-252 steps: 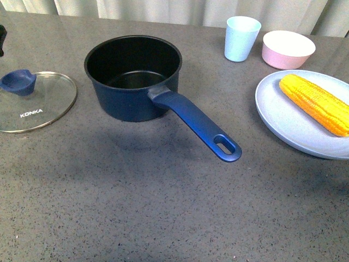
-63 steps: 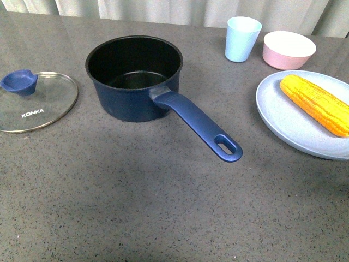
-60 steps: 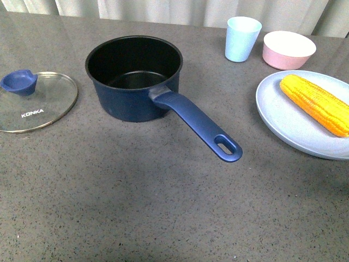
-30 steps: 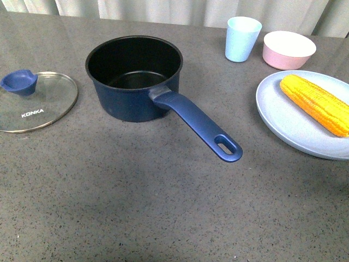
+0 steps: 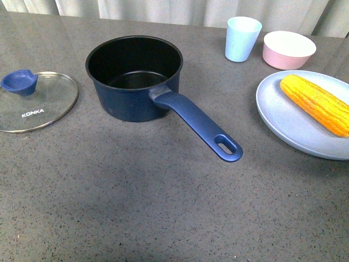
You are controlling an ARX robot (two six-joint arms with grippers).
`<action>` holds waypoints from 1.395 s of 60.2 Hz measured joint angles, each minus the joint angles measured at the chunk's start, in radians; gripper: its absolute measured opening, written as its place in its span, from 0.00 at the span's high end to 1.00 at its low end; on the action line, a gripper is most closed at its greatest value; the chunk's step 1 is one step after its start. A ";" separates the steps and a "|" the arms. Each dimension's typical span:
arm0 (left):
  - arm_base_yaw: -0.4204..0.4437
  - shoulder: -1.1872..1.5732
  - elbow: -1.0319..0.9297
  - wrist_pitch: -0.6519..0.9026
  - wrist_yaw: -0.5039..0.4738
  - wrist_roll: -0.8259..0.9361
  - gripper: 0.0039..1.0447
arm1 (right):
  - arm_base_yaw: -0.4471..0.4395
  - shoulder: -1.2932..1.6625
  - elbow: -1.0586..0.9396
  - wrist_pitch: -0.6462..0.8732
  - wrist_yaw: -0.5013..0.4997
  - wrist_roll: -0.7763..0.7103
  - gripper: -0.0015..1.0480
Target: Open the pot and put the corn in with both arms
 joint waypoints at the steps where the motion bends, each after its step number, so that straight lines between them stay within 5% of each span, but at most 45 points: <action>1: 0.000 0.000 0.000 0.000 0.000 0.000 0.08 | 0.002 0.022 0.010 0.011 -0.001 -0.008 0.09; 29: 0.000 0.000 0.000 0.000 0.000 0.000 0.08 | 0.111 0.750 0.420 0.087 0.016 -0.255 0.09; 73: 0.000 0.000 0.000 0.000 0.000 0.000 0.08 | 0.178 1.104 0.634 0.055 0.076 -0.305 0.09; 84: 0.000 0.000 0.000 0.000 0.000 0.000 0.08 | 0.180 1.115 0.636 0.055 0.076 -0.291 0.32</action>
